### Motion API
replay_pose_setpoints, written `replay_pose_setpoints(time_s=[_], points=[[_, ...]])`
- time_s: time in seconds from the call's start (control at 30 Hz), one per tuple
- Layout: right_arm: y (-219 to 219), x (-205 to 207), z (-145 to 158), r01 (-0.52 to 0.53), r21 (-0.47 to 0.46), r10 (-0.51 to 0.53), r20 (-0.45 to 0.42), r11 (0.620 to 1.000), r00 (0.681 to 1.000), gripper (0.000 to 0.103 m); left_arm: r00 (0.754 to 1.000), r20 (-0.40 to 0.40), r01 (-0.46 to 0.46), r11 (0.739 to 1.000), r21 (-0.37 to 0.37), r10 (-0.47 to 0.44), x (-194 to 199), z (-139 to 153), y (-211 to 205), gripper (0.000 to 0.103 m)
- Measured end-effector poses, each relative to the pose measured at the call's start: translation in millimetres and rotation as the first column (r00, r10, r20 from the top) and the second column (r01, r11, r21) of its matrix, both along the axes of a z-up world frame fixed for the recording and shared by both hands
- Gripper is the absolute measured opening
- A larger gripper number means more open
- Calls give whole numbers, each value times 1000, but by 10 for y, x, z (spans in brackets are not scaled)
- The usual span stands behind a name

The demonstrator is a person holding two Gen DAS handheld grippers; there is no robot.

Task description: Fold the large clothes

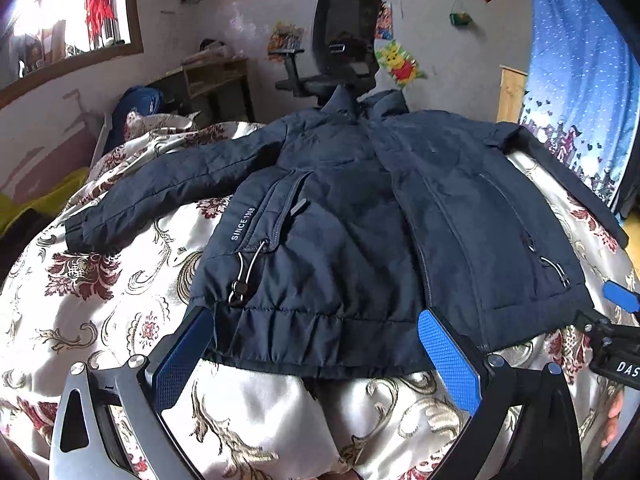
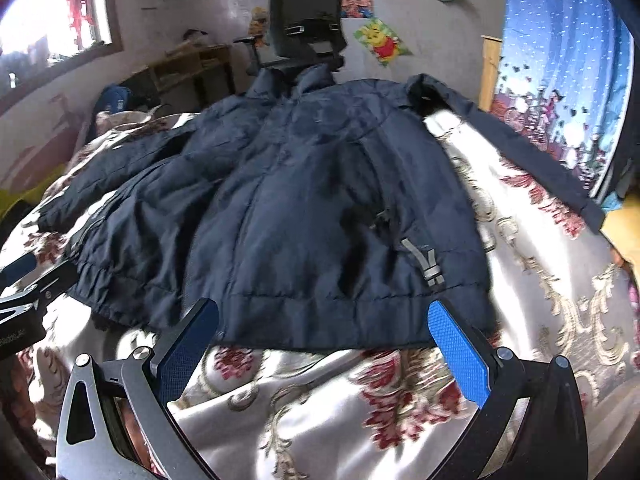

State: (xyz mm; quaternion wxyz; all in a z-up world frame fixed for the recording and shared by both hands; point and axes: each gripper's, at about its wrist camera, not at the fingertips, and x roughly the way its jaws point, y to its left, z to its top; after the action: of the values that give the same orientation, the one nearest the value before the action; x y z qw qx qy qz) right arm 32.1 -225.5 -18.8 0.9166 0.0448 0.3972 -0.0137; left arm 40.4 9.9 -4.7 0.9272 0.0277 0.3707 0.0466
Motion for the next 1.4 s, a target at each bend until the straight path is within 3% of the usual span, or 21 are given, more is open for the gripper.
replay_pose_setpoints(time_s=[0.3, 0.63, 0.87, 1.07, 1.23, 1.4], points=[[-303, 164, 354, 159, -68, -156, 45, 985, 987, 102, 999, -45, -17, 999, -35, 15, 444, 341, -13, 103], [-968, 387, 630, 254, 76, -262, 117, 964, 958, 102, 994, -107, 21, 998, -61, -27, 875, 773, -295, 103], [-1275, 565, 726, 329, 108, -344, 183, 938, 921, 102, 994, -83, 72, 997, 29, -69, 1183, 1186, -569, 103], [-1410, 858, 730, 378, 101, -391, 206, 920, 897, 102, 989, -116, 101, 989, 111, -88, 1557, 1425, -705, 103], [-1518, 1155, 597, 436, 175, -464, 180, 883, 867, 102, 986, -119, 138, 980, 145, -121, 2001, 1427, -832, 103], [-1502, 1489, 330, 488, 194, -520, 176, 851, 836, 102, 968, -46, 250, 961, 116, -246, 2496, 1196, -978, 103]])
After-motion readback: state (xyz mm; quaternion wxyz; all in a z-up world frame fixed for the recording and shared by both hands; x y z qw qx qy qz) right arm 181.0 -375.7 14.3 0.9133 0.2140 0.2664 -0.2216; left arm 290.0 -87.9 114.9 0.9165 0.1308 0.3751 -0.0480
